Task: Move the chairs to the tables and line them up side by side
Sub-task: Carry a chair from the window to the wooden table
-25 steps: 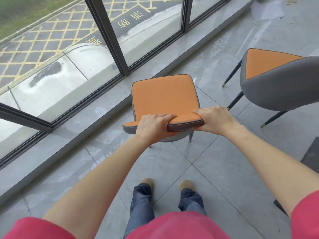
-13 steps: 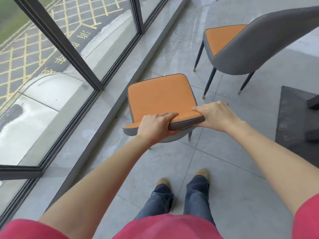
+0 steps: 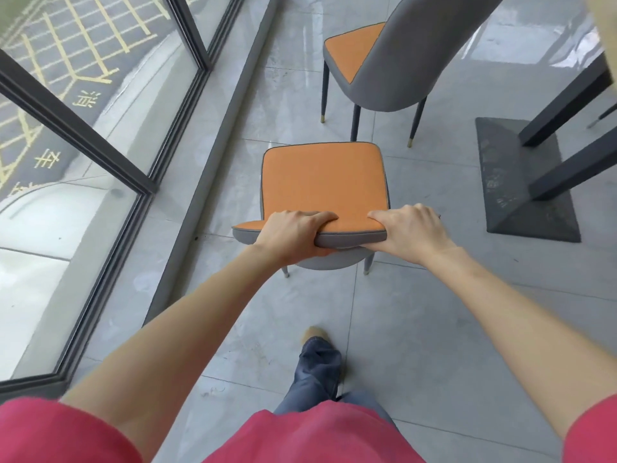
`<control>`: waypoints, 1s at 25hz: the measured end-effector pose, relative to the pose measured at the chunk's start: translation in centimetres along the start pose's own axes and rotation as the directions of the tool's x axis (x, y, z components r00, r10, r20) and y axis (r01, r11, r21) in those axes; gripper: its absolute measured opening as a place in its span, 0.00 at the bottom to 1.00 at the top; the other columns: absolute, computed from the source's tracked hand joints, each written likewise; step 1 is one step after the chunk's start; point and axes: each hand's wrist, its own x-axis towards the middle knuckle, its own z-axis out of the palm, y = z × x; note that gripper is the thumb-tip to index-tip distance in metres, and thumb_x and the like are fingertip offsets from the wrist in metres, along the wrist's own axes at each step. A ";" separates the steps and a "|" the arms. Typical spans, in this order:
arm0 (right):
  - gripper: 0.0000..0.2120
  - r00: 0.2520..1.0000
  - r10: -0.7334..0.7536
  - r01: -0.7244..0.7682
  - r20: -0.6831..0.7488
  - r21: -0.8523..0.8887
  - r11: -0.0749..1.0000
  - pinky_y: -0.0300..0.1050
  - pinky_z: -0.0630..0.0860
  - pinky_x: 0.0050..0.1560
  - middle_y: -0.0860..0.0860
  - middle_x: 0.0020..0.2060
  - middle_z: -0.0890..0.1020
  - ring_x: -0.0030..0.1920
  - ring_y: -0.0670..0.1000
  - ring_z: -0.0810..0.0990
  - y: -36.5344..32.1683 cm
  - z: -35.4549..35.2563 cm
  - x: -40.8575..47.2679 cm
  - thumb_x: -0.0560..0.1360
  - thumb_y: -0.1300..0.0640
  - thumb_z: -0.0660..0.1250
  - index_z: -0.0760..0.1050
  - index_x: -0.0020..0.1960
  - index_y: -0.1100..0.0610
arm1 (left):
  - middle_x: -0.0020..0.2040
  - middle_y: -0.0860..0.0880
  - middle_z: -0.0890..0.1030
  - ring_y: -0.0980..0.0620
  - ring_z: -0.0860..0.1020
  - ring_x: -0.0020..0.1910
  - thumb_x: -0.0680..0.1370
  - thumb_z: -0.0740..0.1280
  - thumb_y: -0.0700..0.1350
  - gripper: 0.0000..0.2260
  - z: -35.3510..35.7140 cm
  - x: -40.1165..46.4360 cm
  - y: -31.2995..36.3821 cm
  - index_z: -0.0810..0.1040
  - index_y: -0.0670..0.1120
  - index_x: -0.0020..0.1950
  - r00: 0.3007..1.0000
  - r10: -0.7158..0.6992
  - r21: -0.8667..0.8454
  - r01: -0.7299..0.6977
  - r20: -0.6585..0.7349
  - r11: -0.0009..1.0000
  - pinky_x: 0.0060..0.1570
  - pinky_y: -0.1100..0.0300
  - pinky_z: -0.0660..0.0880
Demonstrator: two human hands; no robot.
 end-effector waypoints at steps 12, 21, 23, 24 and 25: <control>0.23 0.946 0.323 -0.323 0.024 0.006 0.946 0.48 0.75 0.38 0.60 0.39 0.83 0.43 0.62 0.81 -5.0 0.8 -14.0 0.70 0.38 0.67 0.78 0.56 0.53 | 0.59 0.50 0.78 0.45 0.76 0.55 0.73 0.66 0.54 0.23 1.9 -6.6 6.7 0.69 0.50 0.66 0.970 0.232 0.063 -0.237 0.072 0.970 0.51 0.55 0.70; 0.26 0.903 0.421 -0.415 -0.086 0.076 0.906 0.48 0.76 0.40 0.56 0.43 0.85 0.44 0.62 0.82 -4.8 1.6 -18.3 0.68 0.36 0.68 0.77 0.56 0.54 | 0.54 0.51 0.81 0.45 0.77 0.50 0.72 0.67 0.55 0.20 1.9 -6.1 8.6 0.73 0.51 0.62 0.912 0.408 0.033 -0.409 0.038 0.912 0.46 0.56 0.70; 0.26 0.910 0.403 -0.391 -0.099 0.119 0.913 0.47 0.76 0.41 0.52 0.46 0.84 0.45 0.60 0.82 -4.5 1.5 -18.3 0.68 0.38 0.69 0.76 0.58 0.53 | 0.51 0.52 0.82 0.46 0.78 0.47 0.72 0.67 0.56 0.19 1.8 -5.6 8.1 0.74 0.51 0.60 0.893 0.449 0.035 -0.449 -0.003 0.893 0.39 0.59 0.69; 0.26 0.917 0.386 -0.373 -0.096 0.128 0.919 0.47 0.76 0.42 0.51 0.47 0.84 0.45 0.59 0.82 -4.3 1.4 -18.0 0.68 0.39 0.69 0.75 0.59 0.54 | 0.51 0.52 0.82 0.47 0.79 0.46 0.72 0.67 0.57 0.19 1.7 -5.3 7.8 0.74 0.51 0.60 0.883 0.469 0.027 -0.468 -0.019 0.883 0.37 0.59 0.69; 0.25 0.928 0.357 -0.343 -0.107 0.128 0.930 0.47 0.77 0.40 0.52 0.46 0.84 0.44 0.58 0.82 -4.3 1.3 -17.8 0.67 0.41 0.71 0.76 0.58 0.55 | 0.50 0.52 0.82 0.46 0.79 0.45 0.72 0.67 0.56 0.19 1.7 -5.1 7.6 0.74 0.51 0.60 0.867 0.497 0.016 -0.497 -0.032 0.868 0.35 0.58 0.70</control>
